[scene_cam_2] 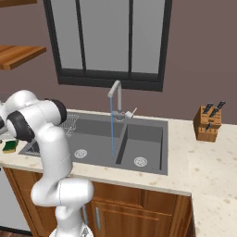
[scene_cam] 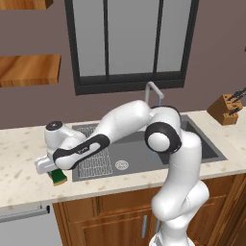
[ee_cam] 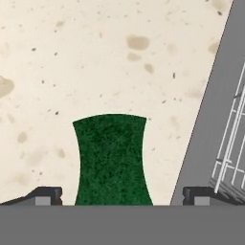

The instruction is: Soak the sponge with water for a few seconds and then drop it inside the sink.

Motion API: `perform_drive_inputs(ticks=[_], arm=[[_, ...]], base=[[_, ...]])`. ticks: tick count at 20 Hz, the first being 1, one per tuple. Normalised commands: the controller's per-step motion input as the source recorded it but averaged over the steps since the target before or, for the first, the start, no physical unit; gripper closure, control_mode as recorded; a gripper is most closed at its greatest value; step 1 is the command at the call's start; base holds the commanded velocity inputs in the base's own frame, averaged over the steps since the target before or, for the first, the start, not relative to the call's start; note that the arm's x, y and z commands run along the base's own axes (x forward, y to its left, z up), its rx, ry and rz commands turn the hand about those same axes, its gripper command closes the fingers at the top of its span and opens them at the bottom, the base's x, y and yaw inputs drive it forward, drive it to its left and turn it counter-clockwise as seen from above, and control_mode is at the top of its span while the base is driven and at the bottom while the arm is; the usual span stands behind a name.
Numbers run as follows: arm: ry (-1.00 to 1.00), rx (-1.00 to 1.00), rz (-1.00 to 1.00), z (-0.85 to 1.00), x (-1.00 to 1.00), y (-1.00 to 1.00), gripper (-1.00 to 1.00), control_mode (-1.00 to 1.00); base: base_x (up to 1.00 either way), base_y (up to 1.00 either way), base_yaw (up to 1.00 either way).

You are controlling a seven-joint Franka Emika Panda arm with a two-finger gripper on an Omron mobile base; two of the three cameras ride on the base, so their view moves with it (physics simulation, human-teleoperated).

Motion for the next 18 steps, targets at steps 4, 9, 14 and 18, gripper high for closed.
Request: perform_drive_inputs(ticks=[4, 9, 14, 18], arm=[[0.07, 0.03, 0.00, -0.13, 0.02, 0.01, -1.00, -1.00], [0.03, 0.01, 0.00, -0.03, 0.13, 0.00, -1.00, -1.00], [0.00, 0.00, 0.00, 0.00, 0.13, 0.00, -1.00, -1.00], [0.00, 0.00, 0.00, -0.03, 0.06, 0.01, -1.00, -1.00]], base=[[0.00, 0.00, 0.00], [0.00, 0.00, 0.00], [0.00, 0.00, 0.00], [0.00, 0.00, 0.00]])
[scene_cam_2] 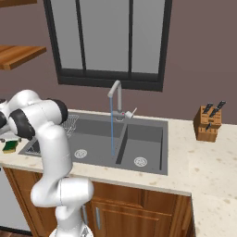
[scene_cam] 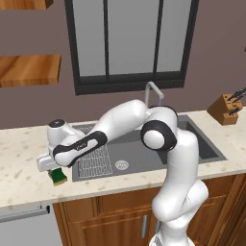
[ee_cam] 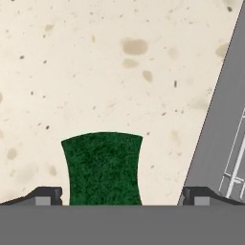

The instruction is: Soak the sponge with water for a few seconds and then drop it inside the sink.

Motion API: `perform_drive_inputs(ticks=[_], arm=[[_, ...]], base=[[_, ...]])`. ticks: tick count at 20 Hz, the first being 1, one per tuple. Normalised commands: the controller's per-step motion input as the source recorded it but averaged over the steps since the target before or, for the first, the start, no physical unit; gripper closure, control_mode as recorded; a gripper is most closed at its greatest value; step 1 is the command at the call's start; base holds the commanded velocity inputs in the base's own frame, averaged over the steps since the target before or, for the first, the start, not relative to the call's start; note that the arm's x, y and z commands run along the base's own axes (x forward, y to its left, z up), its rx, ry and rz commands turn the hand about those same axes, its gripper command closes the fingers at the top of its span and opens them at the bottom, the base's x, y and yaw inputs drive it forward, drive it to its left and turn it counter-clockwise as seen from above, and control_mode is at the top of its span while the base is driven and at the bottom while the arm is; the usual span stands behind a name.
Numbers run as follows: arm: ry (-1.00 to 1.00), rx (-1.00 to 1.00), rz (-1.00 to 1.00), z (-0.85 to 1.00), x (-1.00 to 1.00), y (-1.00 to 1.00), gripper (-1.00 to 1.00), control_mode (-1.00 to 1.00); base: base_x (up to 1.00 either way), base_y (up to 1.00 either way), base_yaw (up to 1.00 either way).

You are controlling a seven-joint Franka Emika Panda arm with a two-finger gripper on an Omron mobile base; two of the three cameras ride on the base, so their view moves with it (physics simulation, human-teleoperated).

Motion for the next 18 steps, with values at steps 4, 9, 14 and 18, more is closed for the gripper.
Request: perform_drive_inputs(ticks=[4, 9, 14, 18], arm=[[0.00, 0.00, 0.00, -0.07, 0.01, 0.07, -1.00, -1.00], [0.00, 0.00, 0.00, -0.03, 0.00, 0.20, -1.00, -1.00], [0.00, 0.00, 0.00, -0.07, 0.00, 0.14, -1.00, -1.00], [0.00, 0.00, 0.00, -0.03, 0.00, 0.00, -1.00, -1.00]], base=[[0.00, 0.00, 0.00], [0.00, 0.00, 0.00], [0.00, 0.00, 0.00], [0.00, 0.00, 0.00]])
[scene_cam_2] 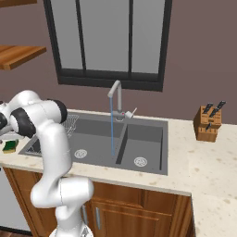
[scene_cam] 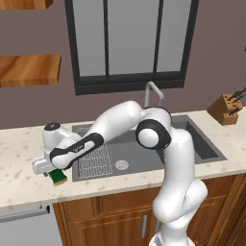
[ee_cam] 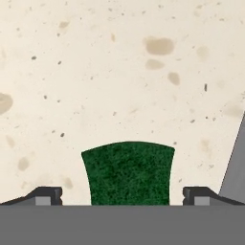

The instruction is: Soak the sponge with water for a few seconds and then drop it inside the sink.

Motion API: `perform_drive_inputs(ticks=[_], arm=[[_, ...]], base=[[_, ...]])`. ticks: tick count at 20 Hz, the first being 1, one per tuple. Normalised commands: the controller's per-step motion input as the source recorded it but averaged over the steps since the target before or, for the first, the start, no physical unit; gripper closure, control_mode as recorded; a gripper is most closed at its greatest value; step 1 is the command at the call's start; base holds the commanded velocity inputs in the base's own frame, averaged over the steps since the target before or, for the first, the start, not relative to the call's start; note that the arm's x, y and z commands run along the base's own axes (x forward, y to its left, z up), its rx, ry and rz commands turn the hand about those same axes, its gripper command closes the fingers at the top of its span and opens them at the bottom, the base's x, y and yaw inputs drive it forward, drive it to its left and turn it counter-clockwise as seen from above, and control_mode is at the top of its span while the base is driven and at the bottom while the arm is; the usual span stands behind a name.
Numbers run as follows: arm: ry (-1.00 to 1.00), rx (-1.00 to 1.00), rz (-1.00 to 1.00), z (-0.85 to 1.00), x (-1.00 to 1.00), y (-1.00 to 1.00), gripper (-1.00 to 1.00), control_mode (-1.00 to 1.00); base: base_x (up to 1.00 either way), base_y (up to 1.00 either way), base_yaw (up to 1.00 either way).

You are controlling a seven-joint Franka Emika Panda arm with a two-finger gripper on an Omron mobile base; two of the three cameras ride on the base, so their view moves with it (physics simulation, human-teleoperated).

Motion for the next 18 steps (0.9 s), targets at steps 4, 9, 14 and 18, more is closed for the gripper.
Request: perform_drive_inputs(ticks=[4, 9, 14, 18], arm=[[0.00, 0.00, 0.00, -0.04, 0.00, 0.00, -1.00, -1.00], [0.00, 0.00, 0.00, -0.05, 0.00, 0.00, -1.00, -1.00], [0.00, 0.00, 0.00, -0.03, 0.00, 0.00, -1.00, -1.00], [0.00, 0.00, 0.00, -0.04, 0.00, -0.01, -1.00, -1.00]], base=[[0.00, 0.00, 0.00], [0.00, 0.00, 0.00], [0.00, 0.00, 0.00], [0.00, 0.00, 0.00]])
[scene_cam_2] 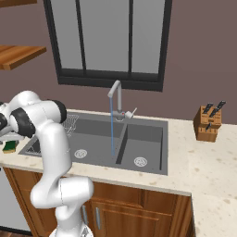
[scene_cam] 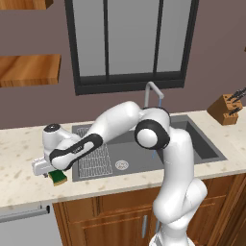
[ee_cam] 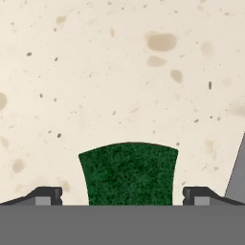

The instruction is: Soak the sponge with water for a few seconds and then drop it inside the sink.

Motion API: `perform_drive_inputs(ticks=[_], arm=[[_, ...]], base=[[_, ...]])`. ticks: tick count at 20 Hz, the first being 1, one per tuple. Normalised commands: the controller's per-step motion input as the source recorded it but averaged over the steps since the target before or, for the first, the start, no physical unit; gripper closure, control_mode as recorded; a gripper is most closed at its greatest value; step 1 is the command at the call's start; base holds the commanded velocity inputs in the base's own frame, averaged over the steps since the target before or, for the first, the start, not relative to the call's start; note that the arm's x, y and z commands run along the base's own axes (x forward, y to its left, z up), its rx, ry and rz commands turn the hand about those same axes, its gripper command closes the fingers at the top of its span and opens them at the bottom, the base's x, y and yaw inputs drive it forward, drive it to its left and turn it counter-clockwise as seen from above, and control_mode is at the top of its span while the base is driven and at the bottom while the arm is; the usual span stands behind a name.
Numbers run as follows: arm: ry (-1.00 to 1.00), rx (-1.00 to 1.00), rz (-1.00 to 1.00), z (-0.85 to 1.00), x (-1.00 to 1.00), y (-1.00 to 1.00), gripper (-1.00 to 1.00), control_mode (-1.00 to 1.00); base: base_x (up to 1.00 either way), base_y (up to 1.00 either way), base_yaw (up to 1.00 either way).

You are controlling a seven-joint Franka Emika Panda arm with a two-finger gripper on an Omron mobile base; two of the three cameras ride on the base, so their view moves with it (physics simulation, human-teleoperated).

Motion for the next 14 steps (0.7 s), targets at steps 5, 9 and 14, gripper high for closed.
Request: perform_drive_inputs(ticks=[5, 9, 14], arm=[[0.00, 0.00, 0.00, -0.01, 0.00, -0.06, -1.00, -1.00], [0.00, 0.00, 0.00, -0.01, 0.00, -0.04, -1.00, -1.00], [0.01, 0.00, 0.00, -0.15, 0.00, -0.01, -1.00, -1.00]], base=[[0.00, 0.00, 0.00], [0.00, 0.00, 0.00], [0.00, 0.00, 0.00]])
